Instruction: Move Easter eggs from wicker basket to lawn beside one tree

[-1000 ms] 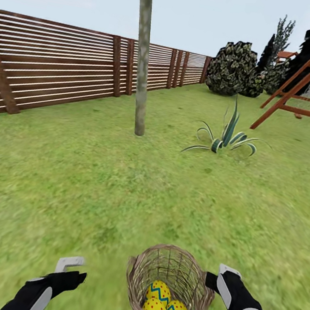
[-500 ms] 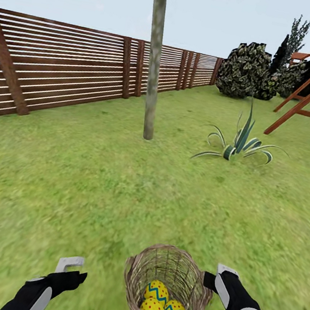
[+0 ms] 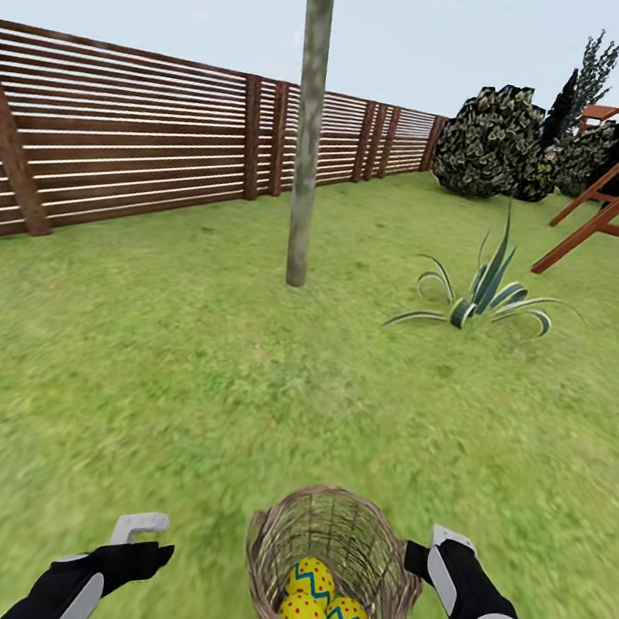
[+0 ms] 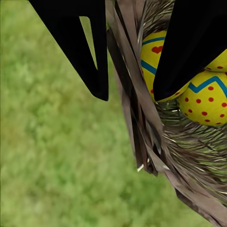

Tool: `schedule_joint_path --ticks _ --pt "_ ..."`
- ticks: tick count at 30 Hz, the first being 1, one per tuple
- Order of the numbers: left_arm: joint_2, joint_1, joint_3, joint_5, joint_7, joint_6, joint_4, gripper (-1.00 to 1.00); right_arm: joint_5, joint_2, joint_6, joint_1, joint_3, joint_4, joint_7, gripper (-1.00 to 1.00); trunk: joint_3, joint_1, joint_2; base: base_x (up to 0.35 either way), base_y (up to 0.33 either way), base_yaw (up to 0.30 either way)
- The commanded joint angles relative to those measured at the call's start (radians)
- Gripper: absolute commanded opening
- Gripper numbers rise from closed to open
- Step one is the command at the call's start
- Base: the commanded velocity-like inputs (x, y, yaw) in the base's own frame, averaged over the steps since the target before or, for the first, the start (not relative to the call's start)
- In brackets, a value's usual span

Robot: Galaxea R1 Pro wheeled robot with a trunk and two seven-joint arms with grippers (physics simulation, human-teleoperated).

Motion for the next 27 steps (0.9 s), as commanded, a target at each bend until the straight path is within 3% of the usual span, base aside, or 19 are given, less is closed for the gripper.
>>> schedule_joint_path --ticks 1,11,14,19,27 --pt "0.001 0.0 -0.003 0.01 0.007 0.004 -0.001 1.0 -0.016 0.0 0.003 0.0 -0.002 -0.002 -0.006 -1.0 0.002 -0.004 0.007 0.229 0.0 0.0" --pt "0.001 0.0 -0.003 0.011 0.006 0.004 -0.002 1.0 -0.015 0.002 0.002 0.001 0.001 -0.003 -0.004 -1.0 0.034 -0.042 0.077 0.218 0.0 0.0" --pt "0.001 0.0 -0.003 0.011 0.006 0.004 -0.002 1.0 -0.016 0.002 0.001 0.001 0.031 -0.003 -0.006 -1.0 0.043 -0.053 0.098 0.208 0.0 0.0" --pt "0.004 0.0 -0.002 0.011 -0.007 0.005 -0.002 1.0 -0.017 0.005 0.002 0.001 0.042 -0.007 -0.005 -1.0 0.059 -0.073 0.133 0.207 0.0 0.0" --pt "0.009 0.0 -0.001 0.011 -0.053 0.005 -0.002 1.0 -0.017 0.013 0.002 0.001 0.043 -0.008 -0.011 -1.0 0.055 -0.073 0.133 0.144 0.015 0.157"
